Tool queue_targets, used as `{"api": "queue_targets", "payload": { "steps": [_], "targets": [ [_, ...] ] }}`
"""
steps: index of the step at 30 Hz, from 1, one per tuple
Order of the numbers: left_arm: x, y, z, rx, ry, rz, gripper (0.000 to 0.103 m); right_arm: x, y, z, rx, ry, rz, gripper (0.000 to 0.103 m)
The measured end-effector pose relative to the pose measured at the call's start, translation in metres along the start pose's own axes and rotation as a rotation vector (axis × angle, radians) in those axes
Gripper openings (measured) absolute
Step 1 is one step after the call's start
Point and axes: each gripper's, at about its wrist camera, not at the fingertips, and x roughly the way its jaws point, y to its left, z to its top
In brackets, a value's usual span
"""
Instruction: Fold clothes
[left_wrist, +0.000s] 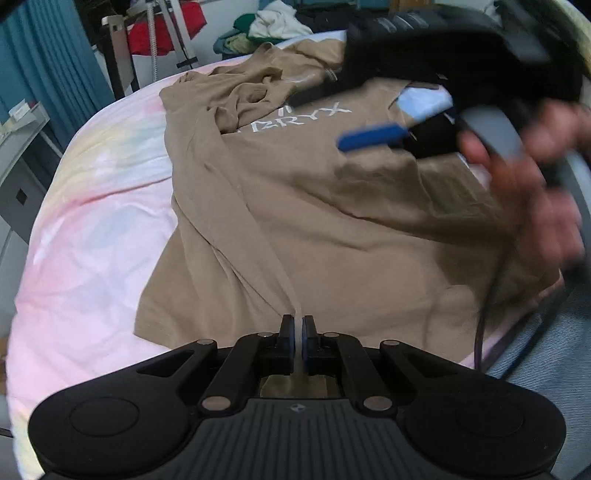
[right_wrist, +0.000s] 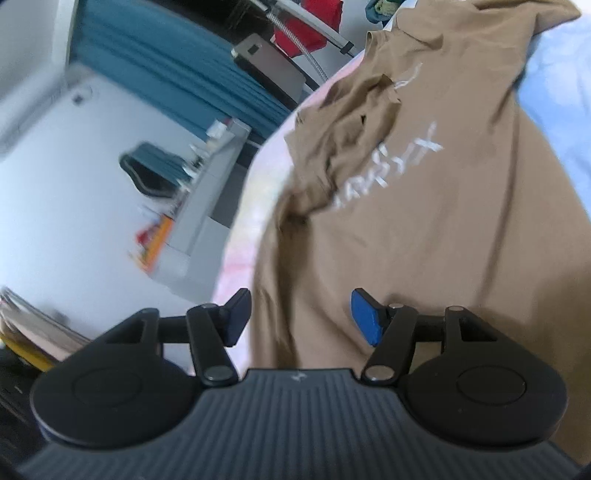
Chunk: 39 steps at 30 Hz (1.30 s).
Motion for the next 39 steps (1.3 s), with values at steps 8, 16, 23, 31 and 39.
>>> {"api": "queue_targets", "payload": {
  "steps": [8, 16, 23, 31, 39],
  "targets": [
    [-0.004, 0.011, -0.012, -0.075, -0.089, -0.043, 0.004, 0.114, -0.038, 0.08, 0.199, -0.068, -0.061, 0.063],
    [-0.013, 0.014, -0.009, -0.181, -0.164, -0.131, 0.003, 0.187, -0.039, 0.116, 0.026, -0.152, -0.034, 0.01],
    [-0.043, -0.001, 0.016, -0.26, -0.201, -0.191, 0.003, 0.153, -0.025, 0.155, -0.067, -0.332, 0.018, 0.008],
    [0.007, -0.028, 0.011, -0.239, -0.057, -0.179, 0.003, 0.155, -0.064, 0.162, -0.05, -0.295, -0.141, 0.008],
    [-0.015, -0.005, 0.003, -0.242, -0.135, -0.157, 0.05, 0.142, -0.057, 0.147, -0.068, -0.234, -0.134, 0.044]
  ]
}}
